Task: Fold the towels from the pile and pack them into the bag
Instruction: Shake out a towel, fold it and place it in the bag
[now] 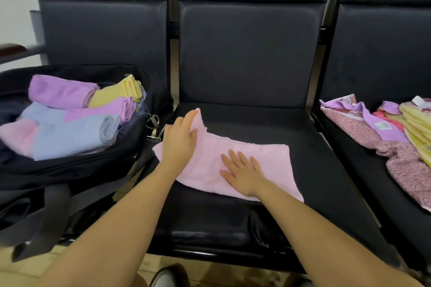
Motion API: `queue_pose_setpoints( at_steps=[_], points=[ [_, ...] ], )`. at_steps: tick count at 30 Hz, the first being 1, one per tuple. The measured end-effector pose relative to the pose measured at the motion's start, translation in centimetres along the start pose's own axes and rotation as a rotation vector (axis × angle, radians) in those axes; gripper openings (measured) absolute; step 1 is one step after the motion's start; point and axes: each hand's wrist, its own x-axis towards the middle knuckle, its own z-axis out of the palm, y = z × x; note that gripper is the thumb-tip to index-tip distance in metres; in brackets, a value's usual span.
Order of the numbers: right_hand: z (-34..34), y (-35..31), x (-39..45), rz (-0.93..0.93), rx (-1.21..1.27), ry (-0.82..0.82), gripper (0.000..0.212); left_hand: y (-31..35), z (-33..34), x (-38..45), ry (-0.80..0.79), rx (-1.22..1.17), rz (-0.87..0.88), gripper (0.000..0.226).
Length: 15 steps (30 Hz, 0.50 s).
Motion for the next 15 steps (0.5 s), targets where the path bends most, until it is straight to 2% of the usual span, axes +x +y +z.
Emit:
queue_pose_setpoints(
  at_steps=[3, 8, 11, 15],
  points=[
    [0.1, -1.5, 0.3, -0.019, 0.06, -0.015, 0.057, 0.0, -1.5, 0.2, 0.045, 0.001, 0.09, 0.042],
    [-0.8, -0.3, -0.4, -0.033, 0.199, 0.029, 0.056, 2.3, -1.6, -0.2, 0.002, -0.126, 0.008, 0.037],
    [-1.6, 2.2, -2.2, 0.068, 0.191, 0.129, 0.048, 4.4, -0.3, -0.1, -0.03, -0.179, -0.055, 0.042],
    [-2.8, 5.3, -4.8, 0.199, 0.232, 0.179, 0.038, 7.6, 1.4, 0.1, 0.005, -0.182, -0.071, 0.038]
  ],
)
